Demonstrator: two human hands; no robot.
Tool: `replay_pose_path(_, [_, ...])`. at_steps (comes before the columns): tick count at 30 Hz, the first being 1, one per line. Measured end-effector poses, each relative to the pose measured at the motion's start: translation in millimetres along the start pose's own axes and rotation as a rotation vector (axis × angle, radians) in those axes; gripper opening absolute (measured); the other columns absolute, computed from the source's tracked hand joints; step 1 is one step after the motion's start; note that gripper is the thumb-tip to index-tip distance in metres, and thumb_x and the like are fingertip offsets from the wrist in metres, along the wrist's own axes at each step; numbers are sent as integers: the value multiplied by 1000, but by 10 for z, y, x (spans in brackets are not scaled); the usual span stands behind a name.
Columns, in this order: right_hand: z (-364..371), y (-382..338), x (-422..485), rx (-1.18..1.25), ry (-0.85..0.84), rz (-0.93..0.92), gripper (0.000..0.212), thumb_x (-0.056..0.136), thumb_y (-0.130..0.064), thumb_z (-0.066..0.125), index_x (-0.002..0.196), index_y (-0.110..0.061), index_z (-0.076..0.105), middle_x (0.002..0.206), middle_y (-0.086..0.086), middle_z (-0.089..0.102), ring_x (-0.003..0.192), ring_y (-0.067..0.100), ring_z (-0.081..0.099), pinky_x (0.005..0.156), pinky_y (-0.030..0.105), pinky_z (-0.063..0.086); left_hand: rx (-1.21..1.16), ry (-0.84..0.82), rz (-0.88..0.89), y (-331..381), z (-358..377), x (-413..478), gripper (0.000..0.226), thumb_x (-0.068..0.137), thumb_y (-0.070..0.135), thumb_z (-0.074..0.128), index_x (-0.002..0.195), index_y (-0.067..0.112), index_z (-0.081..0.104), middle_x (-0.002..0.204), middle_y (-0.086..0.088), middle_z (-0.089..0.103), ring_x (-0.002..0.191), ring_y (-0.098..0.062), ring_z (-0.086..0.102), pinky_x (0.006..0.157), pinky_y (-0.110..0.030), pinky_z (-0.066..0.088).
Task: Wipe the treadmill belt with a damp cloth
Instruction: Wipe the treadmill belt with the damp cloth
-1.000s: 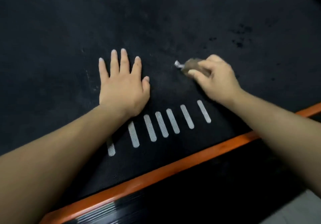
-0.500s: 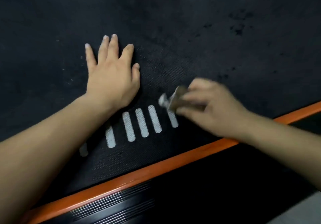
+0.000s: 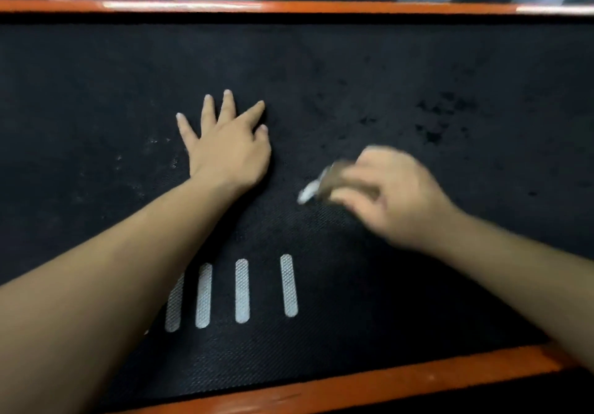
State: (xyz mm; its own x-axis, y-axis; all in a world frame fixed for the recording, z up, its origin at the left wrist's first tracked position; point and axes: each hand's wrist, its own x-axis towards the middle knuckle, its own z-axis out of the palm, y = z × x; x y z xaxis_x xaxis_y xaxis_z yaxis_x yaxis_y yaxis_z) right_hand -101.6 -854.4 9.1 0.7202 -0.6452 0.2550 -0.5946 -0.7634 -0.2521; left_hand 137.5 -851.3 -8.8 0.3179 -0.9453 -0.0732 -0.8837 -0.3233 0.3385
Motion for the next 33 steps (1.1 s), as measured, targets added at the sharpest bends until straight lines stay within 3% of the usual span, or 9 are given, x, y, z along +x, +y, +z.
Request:
replay_pose_path(2, [-60, 585, 432, -58, 102, 215, 42, 87, -61, 48, 95, -28, 72, 78, -3, 47, 82, 29, 57, 69, 35, 42, 16, -14, -6, 16, 6, 7, 53, 106, 47, 24, 159, 43, 24, 172, -3, 1, 158, -27, -12, 121, -60, -16])
replay_pose_path(4, [-38, 834, 679, -16, 152, 389, 29, 89, -54, 55, 87, -28, 67, 82, -1, 48, 86, 29, 56, 69, 33, 39, 77, -24, -2, 54, 32, 14, 56, 106, 51, 20, 161, 43, 18, 172, -4, -2, 157, -28, -14, 121, -60, -16])
replay_pose_path(8, [97, 305, 293, 101, 60, 116, 25, 87, -50, 60, 87, -28, 71, 81, -3, 49, 78, 23, 54, 71, 35, 43, 164, -28, 2, 77, 67, 29, 61, 103, 59, 15, 161, 43, 8, 172, -4, -7, 156, -29, -17, 120, -63, -15])
replay_pose_path(11, [37, 461, 423, 49, 0, 17, 35, 88, -56, 54, 85, -26, 72, 76, -6, 46, 77, 19, 52, 69, 33, 38, 161, -31, -10, 80, 66, 43, 60, 104, 59, 15, 161, 44, 8, 172, -3, -7, 156, -27, -17, 121, -61, -15])
replay_pose_path(14, [38, 920, 964, -27, 144, 268, 31, 89, -56, 58, 74, -29, 63, 76, -4, 44, 81, 27, 55, 66, 32, 35, 157, -35, -8, 96, 72, 30, 60, 104, 59, 14, 161, 44, 8, 172, -2, -7, 156, -26, -17, 121, -60, -15])
replay_pose_path(16, [124, 925, 1017, -24, 197, 380, 25, 89, -52, 61, 84, -29, 67, 84, -3, 47, 86, 27, 56, 69, 31, 37, 171, -26, 1, 106, 83, 30, 61, 104, 58, 13, 162, 42, 8, 172, -3, -7, 157, -26, -17, 122, -60, -15])
replay_pose_path(22, [74, 533, 689, 51, 2, 16, 34, 86, -56, 54, 93, -29, 72, 78, -6, 47, 78, 20, 53, 72, 35, 41, 176, 7, 37, 103, 92, 35, 61, 104, 54, 16, 163, 37, 8, 172, -2, -6, 157, -25, -15, 123, -57, -12])
replay_pose_path(27, [136, 1097, 1386, -36, 206, 441, 31, 89, -51, 61, 105, -28, 73, 93, 3, 59, 96, 31, 61, 75, 34, 43, 186, -12, 42, 112, 92, 34, 62, 103, 57, 11, 162, 40, 6, 172, -3, -6, 157, -26, -15, 123, -57, -12])
replay_pose_path(33, [161, 639, 977, 98, 9, 63, 25, 87, -52, 60, 87, -29, 70, 81, -2, 52, 79, 23, 55, 69, 36, 44, 193, 7, 53, 93, 104, 33, 65, 102, 60, 11, 163, 39, 5, 172, -3, -6, 157, -26, -14, 124, -57, -10])
